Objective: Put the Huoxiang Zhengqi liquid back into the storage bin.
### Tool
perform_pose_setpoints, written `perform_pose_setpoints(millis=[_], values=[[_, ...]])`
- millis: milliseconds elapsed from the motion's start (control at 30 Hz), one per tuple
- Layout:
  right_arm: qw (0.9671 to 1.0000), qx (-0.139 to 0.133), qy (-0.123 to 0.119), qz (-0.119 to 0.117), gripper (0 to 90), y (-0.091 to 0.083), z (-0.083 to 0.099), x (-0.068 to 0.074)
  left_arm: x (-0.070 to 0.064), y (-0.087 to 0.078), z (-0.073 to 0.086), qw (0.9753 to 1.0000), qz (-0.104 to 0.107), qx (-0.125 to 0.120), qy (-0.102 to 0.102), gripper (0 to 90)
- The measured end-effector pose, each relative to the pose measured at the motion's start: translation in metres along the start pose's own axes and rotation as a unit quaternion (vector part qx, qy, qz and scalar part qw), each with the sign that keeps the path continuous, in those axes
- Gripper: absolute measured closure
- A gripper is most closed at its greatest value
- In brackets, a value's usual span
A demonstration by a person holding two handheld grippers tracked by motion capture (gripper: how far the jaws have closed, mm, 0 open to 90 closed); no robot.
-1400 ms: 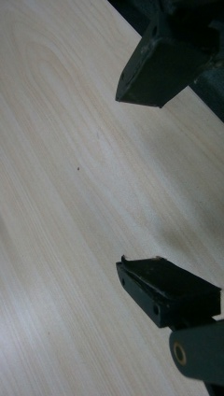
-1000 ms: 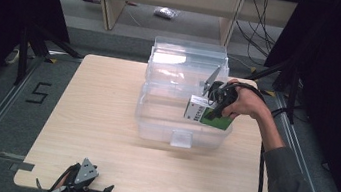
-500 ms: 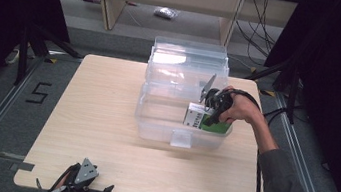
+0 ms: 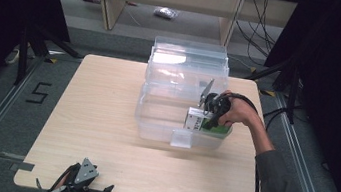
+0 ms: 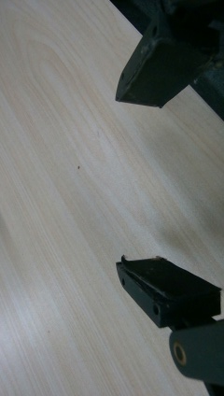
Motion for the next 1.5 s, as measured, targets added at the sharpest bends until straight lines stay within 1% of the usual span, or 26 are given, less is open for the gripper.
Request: perform_pose_setpoints(millis=[33,133,167,233,267,333,367,433,467,567,600,767,833,867,900,967,1000,1033,1100,1167,1200,1233,1300,1400,1433,1500], values=[[1.0000,0.002,0.000,-0.002,64.5,0.003,0.002,0.001,-0.001,0.000,-0.001,0.9999,-0.003,-0.003,-0.013,15.0],[1.0000,0.008,-0.002,-0.006,64.5,0.006,0.004,0.001,-0.002,0.001,-0.002,0.9998,-0.006,-0.009,-0.019,15.1],[0.9999,0.004,-0.012,-0.009,64.5,0.007,0.003,0.000,-0.001,0.000,0.000,1.0000,-0.003,0.000,-0.008,15.0],[0.9998,0.003,-0.017,-0.008,64.4,0.010,0.003,-0.002,-0.003,0.002,-0.002,0.9997,-0.004,-0.012,-0.023,15.0],[0.9998,0.007,-0.014,-0.009,64.4,0.010,0.003,-0.001,-0.002,0.002,-0.002,0.9998,-0.004,-0.010,-0.020,15.0],[0.9996,0.018,0.018,-0.009,64.2,0.010,0.004,0.005,-0.003,0.002,-0.002,0.9997,-0.004,-0.012,-0.023,15.0],[0.9996,-0.001,-0.023,-0.018,64.2,0.014,0.001,-0.001,-0.002,0.001,-0.002,0.9998,-0.004,-0.009,-0.018,15.0],[0.9996,0.000,-0.021,-0.017,64.2,0.015,0.001,-0.001,-0.002,0.001,-0.002,0.9997,-0.006,-0.011,-0.020,15.0],[0.9998,0.009,-0.003,-0.018,64.2,0.014,0.002,0.002,-0.003,0.002,-0.002,0.9996,-0.006,-0.014,-0.023,15.0],[0.9993,0.013,-0.034,-0.014,64.2,0.017,0.002,-0.002,-0.003,0.002,-0.002,0.9996,-0.004,-0.014,-0.023,15.0],[0.9997,0.011,-0.009,-0.017,64.2,0.017,0.001,0.003,-0.003,0.002,-0.002,0.9996,-0.006,-0.013,-0.022,15.0],[0.9996,0.011,-0.019,-0.020,64.2,0.018,0.000,0.002,-0.002,0.002,-0.002,0.9996,-0.008,-0.016,-0.023,15.0],[0.9995,0.027,-0.013,-0.010,64.2,0.017,0.003,0.001,-0.003,0.002,-0.002,0.9996,-0.005,-0.013,-0.023,15.0],[0.9994,0.020,-0.026,-0.010,64.1,0.018,0.002,-0.001,-0.002,0.002,-0.002,0.9996,-0.009,-0.016,-0.022,15.0],[0.9993,0.020,-0.028,-0.012,64.2,0.018,0.001,-0.001,0.001,-0.002,0.000,1.0000,-0.005,0.007,0.002,15.0],[0.9994,0.021,-0.026,-0.011,64.1,0.019,0.001,-0.001,0.001,-0.001,0.000,1.0000,-0.005,0.006,0.001,15.0],[0.9994,0.020,-0.028,-0.010,64.1,0.019,0.001,-0.001,-0.002,0.002,-0.002,0.9997,-0.004,-0.013,-0.022,15.0],[0.9992,0.020,-0.031,-0.013,64.1,0.020,0.001,-0.002,-0.003,0.002,-0.002,0.9997,-0.003,-0.014,-0.022,15.0],[0.9994,0.032,-0.008,-0.006,64.1,0.018,0.003,0.001,0.000,-0.001,-0.001,1.0000,-0.001,0.000,-0.006,15.0],[0.9994,0.021,-0.026,-0.011,64.1,0.020,0.001,-0.002,-0.002,0.001,-0.002,0.9998,-0.003,-0.011,-0.017,15.0],[0.9993,0.016,-0.030,-0.013,64.1,0.021,0.000,-0.002,0.001,-0.002,0.000,1.0000,0.000,0.007,0.005,15.0],[0.9994,0.016,-0.028,-0.013,64.1,0.021,0.000,-0.002,0.001,-0.002,0.000,0.9999,0.001,0.008,0.008,15.0],[0.9994,0.028,-0.014,-0.019,64.1,0.020,0.001,0.000,-0.001,-0.001,-0.001,1.0000,-0.003,-0.001,-0.008,15.0],[0.9996,0.021,-0.001,-0.018,64.0,0.022,0.000,0.004,0.001,-0.002,0.000,1.0000,0.000,0.008,0.003,15.0],[0.9995,0.017,-0.019,-0.016,64.0,0.023,-0.001,0.001,0.001,-0.002,0.000,1.0000,-0.001,0.008,0.002,15.0],[0.9995,0.019,-0.017,-0.019,63.7,0.023,-0.001,0.002,0.001,-0.002,0.000,1.0000,-0.001,0.008,0.003,15.0]])
Point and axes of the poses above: each handheld gripper's, and its own axes: y roughly forward along the jaws, z roughly out of its underside, x roughly to its left, the point moved 8 cm from there along y, roughly forward along the jaws, and after that the axes turned 9 degrees about -x, right-handed, at the moved point
